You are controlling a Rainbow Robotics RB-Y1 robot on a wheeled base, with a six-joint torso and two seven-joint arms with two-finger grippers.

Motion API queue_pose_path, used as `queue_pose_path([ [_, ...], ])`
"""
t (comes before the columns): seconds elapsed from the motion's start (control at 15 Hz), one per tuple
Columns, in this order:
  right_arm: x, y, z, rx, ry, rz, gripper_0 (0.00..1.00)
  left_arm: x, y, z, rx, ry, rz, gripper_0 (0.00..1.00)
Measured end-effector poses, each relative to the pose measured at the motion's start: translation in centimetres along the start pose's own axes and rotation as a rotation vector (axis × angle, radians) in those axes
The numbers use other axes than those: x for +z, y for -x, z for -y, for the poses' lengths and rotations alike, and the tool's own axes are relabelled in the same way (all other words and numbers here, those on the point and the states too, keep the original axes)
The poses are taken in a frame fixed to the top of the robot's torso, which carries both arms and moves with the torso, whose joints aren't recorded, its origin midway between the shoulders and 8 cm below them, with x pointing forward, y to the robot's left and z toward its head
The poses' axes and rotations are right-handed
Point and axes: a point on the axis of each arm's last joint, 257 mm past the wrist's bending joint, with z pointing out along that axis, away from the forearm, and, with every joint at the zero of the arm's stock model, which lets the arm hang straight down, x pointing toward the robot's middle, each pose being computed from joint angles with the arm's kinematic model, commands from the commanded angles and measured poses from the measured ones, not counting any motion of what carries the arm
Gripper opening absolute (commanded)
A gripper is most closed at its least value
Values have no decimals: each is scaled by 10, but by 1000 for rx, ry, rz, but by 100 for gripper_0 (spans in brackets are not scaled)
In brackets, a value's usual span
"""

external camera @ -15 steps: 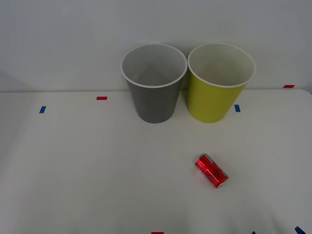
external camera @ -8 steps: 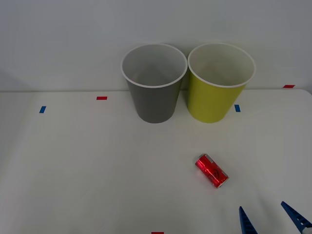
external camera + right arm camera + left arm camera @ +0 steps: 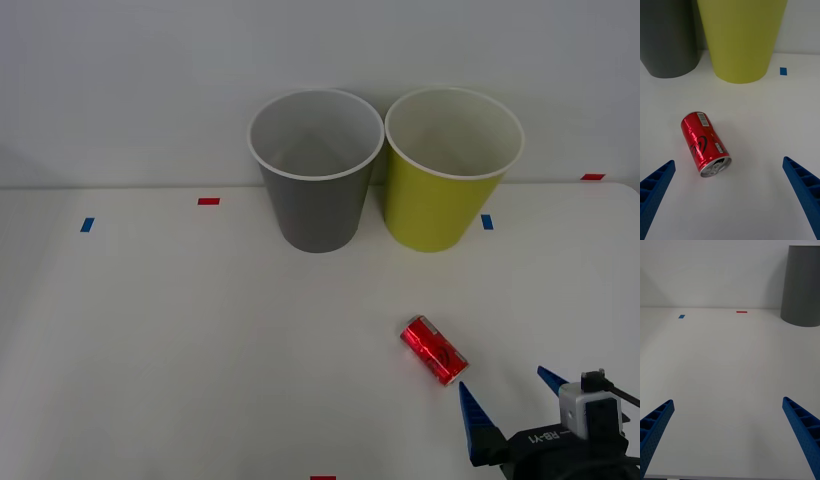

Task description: Put cans in the gray bin and PET bottles in the light green bin.

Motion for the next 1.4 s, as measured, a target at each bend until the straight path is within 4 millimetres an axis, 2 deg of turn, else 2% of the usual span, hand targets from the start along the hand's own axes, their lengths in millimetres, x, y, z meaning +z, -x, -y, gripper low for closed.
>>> queue_pose_path([
  [0.2, 5, 11, -16, -4, 0, -40, 100, 0, 0, 0, 0, 0, 0, 100],
  [0.53, 28, 31, -31, -22, 11, -44, 100, 0, 0, 0, 0, 0, 0, 100],
  [1.13, 61, 54, -32, -62, -41, -119, 100, 0, 0, 0, 0, 0, 0, 100],
  [1.27, 65, 57, -31, -106, -47, -132, 100, 0, 0, 0, 0, 0, 0, 100],
  [1.4, 72, 52, -26, -192, -56, -150, 100, 0, 0, 0, 0, 0, 0, 100],
])
